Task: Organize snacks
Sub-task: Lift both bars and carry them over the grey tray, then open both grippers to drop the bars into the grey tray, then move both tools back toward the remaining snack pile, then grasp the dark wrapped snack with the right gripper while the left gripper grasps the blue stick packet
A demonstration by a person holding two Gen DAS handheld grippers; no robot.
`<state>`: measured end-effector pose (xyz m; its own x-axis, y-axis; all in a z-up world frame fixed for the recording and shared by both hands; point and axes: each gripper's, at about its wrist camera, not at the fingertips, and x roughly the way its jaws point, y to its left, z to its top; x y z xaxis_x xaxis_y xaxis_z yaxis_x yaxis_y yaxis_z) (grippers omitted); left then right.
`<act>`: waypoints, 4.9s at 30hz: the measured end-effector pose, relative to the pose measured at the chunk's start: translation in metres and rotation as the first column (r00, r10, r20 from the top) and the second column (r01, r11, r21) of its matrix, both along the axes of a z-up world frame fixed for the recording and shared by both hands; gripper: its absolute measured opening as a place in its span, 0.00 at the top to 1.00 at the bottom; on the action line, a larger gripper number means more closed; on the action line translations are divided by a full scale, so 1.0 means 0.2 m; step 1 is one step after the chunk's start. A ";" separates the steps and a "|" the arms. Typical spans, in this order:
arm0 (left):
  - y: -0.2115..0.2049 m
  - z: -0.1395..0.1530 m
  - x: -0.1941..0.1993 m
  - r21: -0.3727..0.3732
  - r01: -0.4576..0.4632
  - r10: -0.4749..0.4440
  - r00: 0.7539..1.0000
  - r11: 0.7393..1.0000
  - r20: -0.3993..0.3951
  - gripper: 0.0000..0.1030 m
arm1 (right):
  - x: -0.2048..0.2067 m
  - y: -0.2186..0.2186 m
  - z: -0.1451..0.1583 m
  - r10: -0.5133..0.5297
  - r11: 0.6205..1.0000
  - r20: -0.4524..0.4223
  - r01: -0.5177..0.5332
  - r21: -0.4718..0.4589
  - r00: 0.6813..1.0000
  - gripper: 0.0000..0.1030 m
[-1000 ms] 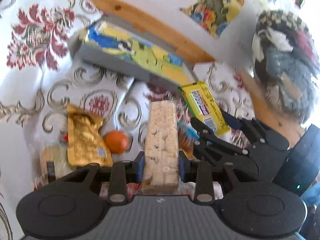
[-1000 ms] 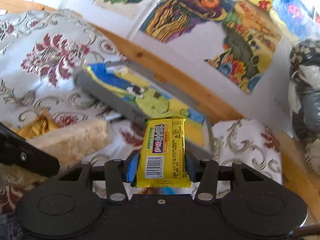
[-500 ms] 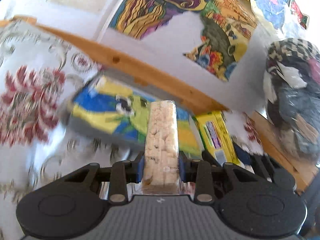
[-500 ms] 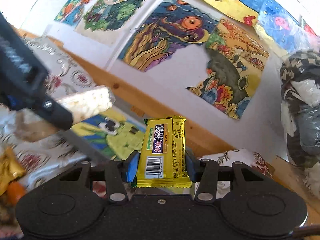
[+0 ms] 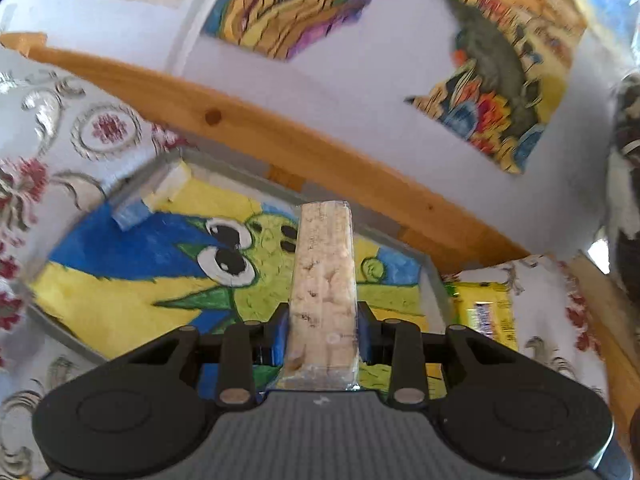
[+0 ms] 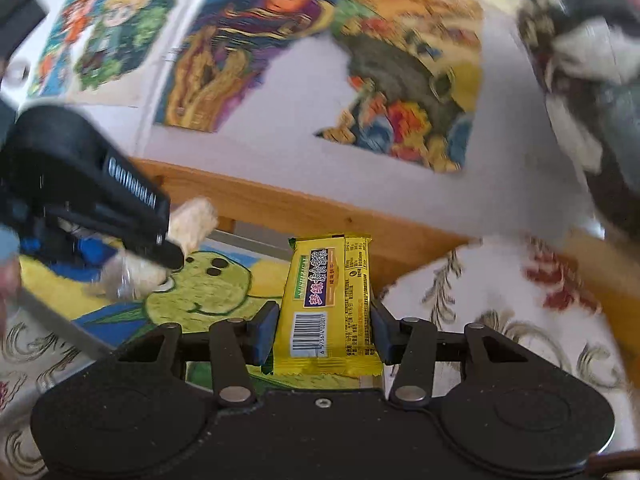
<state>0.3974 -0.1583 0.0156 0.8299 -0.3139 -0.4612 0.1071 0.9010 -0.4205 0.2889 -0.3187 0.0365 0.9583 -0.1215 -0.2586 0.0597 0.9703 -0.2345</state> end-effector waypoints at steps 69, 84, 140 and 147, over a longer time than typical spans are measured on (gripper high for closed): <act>0.51 0.10 -1.17 0.119 -0.249 0.227 0.958 0.961 0.172 0.01 | -1.21 0.13 0.34 -0.019 0.986 0.135 -0.004 0.168 0.991 0.01; 0.64 -0.11 -1.45 0.251 -0.166 0.149 0.985 0.954 0.086 0.01 | -1.47 0.37 0.24 0.026 0.992 -0.053 -0.019 0.128 0.998 0.01; 0.40 -0.52 -1.27 0.296 0.421 -0.386 0.907 0.858 -0.169 0.01 | -0.89 0.36 -0.25 0.136 0.948 -0.665 0.099 0.304 0.735 0.24; 0.47 -0.47 -1.24 0.247 0.370 -0.339 0.927 0.896 -0.159 0.01 | -0.90 0.30 -0.23 0.077 0.942 -0.653 0.159 0.295 0.753 0.50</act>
